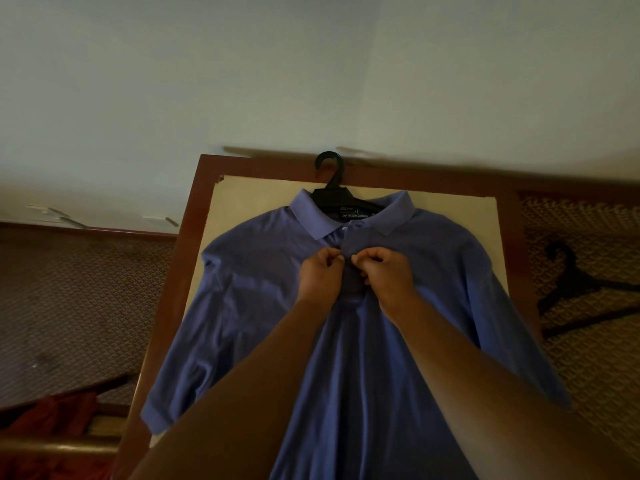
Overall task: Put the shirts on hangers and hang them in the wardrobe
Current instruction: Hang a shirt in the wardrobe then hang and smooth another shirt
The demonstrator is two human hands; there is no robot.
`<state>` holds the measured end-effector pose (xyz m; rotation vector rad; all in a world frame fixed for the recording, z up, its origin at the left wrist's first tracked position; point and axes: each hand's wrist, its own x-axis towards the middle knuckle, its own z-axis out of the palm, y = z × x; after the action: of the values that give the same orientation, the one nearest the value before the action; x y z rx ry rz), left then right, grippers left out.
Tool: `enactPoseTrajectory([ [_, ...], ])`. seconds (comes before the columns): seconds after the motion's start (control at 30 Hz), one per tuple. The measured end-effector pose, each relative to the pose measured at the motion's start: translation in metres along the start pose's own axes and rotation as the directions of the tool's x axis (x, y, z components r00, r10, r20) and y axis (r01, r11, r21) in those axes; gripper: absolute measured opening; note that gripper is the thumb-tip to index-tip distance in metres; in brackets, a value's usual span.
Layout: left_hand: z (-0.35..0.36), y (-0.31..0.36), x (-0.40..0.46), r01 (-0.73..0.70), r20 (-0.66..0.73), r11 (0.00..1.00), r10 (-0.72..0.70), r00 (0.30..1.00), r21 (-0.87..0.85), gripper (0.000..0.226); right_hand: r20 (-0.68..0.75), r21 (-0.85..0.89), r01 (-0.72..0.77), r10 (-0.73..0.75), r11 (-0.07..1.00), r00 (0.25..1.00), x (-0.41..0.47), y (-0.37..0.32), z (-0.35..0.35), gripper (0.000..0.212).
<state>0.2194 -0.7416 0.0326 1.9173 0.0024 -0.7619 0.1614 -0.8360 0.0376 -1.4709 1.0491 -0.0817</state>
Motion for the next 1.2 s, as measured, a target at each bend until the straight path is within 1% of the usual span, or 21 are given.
enactPoseTrajectory([
  [0.07, 0.001, 0.000, -0.001, -0.055, -0.008, 0.994, 0.056, 0.998, 0.100, 0.014, 0.004, 0.003, -0.009, 0.009, 1.000, 1.000, 0.001, -0.002, -0.001, 0.020],
  [0.13, 0.002, -0.001, -0.004, -0.138, -0.023, 0.967, 0.146, 0.989, 0.215, 0.009, 0.015, -0.037, -0.024, 0.024, 0.999, 1.000, 0.003, -0.004, -0.002, 0.020],
  [0.2, 0.002, -0.001, -0.006, -0.209, 0.016, 0.925, 0.215, 0.976, 0.317, 0.008, 0.021, -0.148, -0.003, 0.006, 0.989, 1.000, 0.005, -0.006, -0.004, 0.016],
  [0.27, 0.001, 0.004, -0.005, -0.224, 0.057, 0.898, 0.219, 0.974, 0.378, 0.010, 0.004, -0.304, 0.051, -0.053, 0.951, 0.999, 0.007, -0.007, -0.008, 0.013],
  [0.37, -0.003, 0.010, -0.002, -0.230, 0.052, 0.901, 0.226, 0.973, 0.368, 0.015, -0.049, -0.462, 0.105, -0.144, 0.881, 0.988, 0.009, -0.009, -0.013, 0.015],
  [0.47, -0.008, 0.011, 0.003, -0.294, 0.014, 0.870, 0.314, 0.949, 0.395, 0.032, -0.063, -0.525, 0.143, -0.207, 0.839, 0.976, 0.009, -0.016, -0.008, 0.023],
  [0.5, -0.009, 0.010, 0.006, -0.301, 0.001, 0.859, 0.330, 0.944, 0.415, 0.036, -0.057, -0.537, 0.154, -0.218, 0.830, 0.974, 0.010, -0.017, -0.003, 0.025],
  [0.53, -0.010, 0.010, 0.010, -0.279, -0.012, 0.858, 0.314, 0.949, 0.432, 0.036, -0.050, -0.553, 0.161, -0.226, 0.817, 0.973, 0.012, -0.018, 0.002, 0.026],
  [0.6, -0.010, 0.009, 0.016, -0.208, -0.027, 0.871, 0.245, 0.969, 0.446, 0.032, -0.019, -0.611, 0.158, -0.214, 0.776, 0.977, 0.016, -0.017, 0.014, 0.037],
  [0.67, -0.012, 0.007, 0.017, -0.268, 0.032, 0.842, 0.287, 0.957, 0.469, 0.034, 0.002, -0.664, 0.135, -0.178, 0.736, 0.984, 0.020, -0.018, 0.021, 0.053],
  [0.73, -0.014, 0.008, 0.017, -0.334, 0.061, 0.791, 0.354, 0.933, 0.512, 0.037, -0.010, -0.683, 0.109, -0.158, 0.722, 0.987, 0.022, -0.021, 0.022, 0.057],
  [0.77, -0.015, 0.009, 0.017, -0.342, 0.071, 0.774, 0.362, 0.929, 0.533, 0.038, -0.020, -0.671, 0.094, -0.145, 0.736, 0.989, 0.023, -0.022, 0.021, 0.054],
  [0.87, -0.014, 0.016, 0.017, -0.318, 0.097, 0.763, 0.320, 0.942, 0.563, 0.031, -0.058, -0.592, 0.063, -0.121, 0.803, 0.991, 0.026, -0.027, 0.017, 0.037],
  [0.9, -0.012, 0.017, 0.018, -0.313, 0.096, 0.742, 0.320, 0.942, 0.593, 0.030, -0.075, -0.575, 0.060, -0.126, 0.816, 0.989, 0.027, -0.028, 0.015, 0.033],
  [0.93, -0.011, 0.019, 0.020, -0.319, 0.090, 0.710, 0.341, 0.936, 0.628, 0.029, -0.094, -0.560, 0.057, -0.131, 0.826, 0.987, 0.028, -0.031, 0.013, 0.031],
  [1.0, -0.010, 0.022, 0.025, -0.327, 0.053, 0.708, 0.380, 0.924, 0.626, 0.028, -0.123, -0.520, 0.061, -0.146, 0.852, 0.982, 0.031, -0.037, 0.010, 0.032],
  [1.07, -0.004, 0.026, 0.029, -0.319, 0.042, 0.703, 0.381, 0.924, 0.636, 0.026, -0.138, -0.483, 0.067, -0.152, 0.873, 0.979, 0.033, -0.043, 0.010, 0.034],
  [1.13, 0.000, 0.028, 0.032, -0.298, 0.029, 0.698, 0.369, 0.929, 0.651, 0.025, -0.135, -0.506, 0.085, -0.176, 0.858, 0.975, 0.036, -0.046, 0.011, 0.033],
  [1.2, 0.003, 0.033, 0.033, -0.295, 0.036, 0.691, 0.363, 0.931, 0.660, 0.026, -0.109, -0.567, 0.094, -0.187, 0.819, 0.976, 0.038, -0.047, 0.011, 0.031],
])
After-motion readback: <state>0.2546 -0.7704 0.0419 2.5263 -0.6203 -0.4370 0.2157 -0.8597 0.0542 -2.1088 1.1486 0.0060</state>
